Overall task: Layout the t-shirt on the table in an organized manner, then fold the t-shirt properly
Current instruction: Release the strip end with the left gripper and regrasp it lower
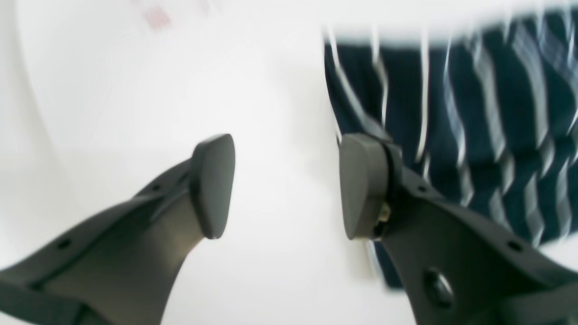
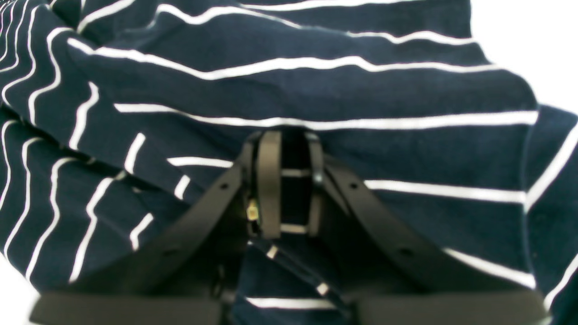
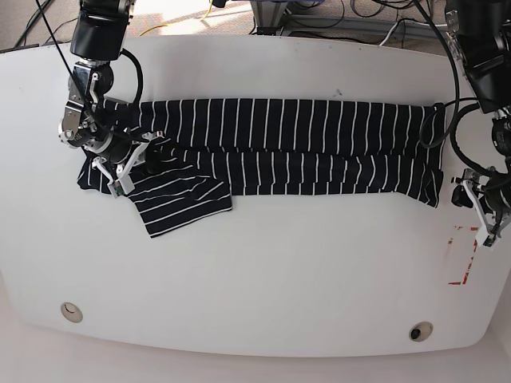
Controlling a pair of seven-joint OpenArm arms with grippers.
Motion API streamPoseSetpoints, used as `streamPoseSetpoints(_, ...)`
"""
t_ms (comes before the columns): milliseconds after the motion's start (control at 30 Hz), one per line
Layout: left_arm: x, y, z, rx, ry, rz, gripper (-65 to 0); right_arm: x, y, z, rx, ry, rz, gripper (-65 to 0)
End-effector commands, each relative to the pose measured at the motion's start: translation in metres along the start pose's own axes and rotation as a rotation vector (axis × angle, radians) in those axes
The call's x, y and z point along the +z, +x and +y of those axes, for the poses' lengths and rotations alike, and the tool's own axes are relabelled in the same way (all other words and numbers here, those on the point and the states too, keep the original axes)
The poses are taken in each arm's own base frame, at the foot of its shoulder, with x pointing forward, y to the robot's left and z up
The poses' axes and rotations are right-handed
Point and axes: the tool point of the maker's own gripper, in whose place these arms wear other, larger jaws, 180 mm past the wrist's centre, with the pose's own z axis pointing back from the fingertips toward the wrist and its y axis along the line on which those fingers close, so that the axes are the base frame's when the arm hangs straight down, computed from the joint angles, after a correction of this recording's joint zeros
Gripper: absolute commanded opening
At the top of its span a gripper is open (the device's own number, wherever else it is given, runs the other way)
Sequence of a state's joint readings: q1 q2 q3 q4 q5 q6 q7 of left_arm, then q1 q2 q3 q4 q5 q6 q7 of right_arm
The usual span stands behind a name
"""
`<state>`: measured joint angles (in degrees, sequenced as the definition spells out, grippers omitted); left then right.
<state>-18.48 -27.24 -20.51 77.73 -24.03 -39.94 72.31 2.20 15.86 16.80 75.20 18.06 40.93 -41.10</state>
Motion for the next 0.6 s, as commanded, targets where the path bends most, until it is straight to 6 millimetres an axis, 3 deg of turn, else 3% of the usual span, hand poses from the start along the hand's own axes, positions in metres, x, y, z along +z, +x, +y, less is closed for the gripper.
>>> streamPoseSetpoints(0, -0.006, 0.014, 0.001, 0.032, -0.028, -0.044, -30.1, 0.003, -0.014, -0.012, 0.02, -0.047, 0.081, -56.6)
streamPoseSetpoints(367, -0.056, 0.019, -0.032, 0.14, -0.187, -0.074, -30.0, 0.003, -0.014, -0.011, 0.018, -0.045, 0.08, -56.6)
streamPoseSetpoints(567, -0.074, 0.011, -0.045, 0.161, -0.232, -0.071, -30.0, 0.003, -0.014, -0.011, 0.017, -0.044, 0.08, -56.8)
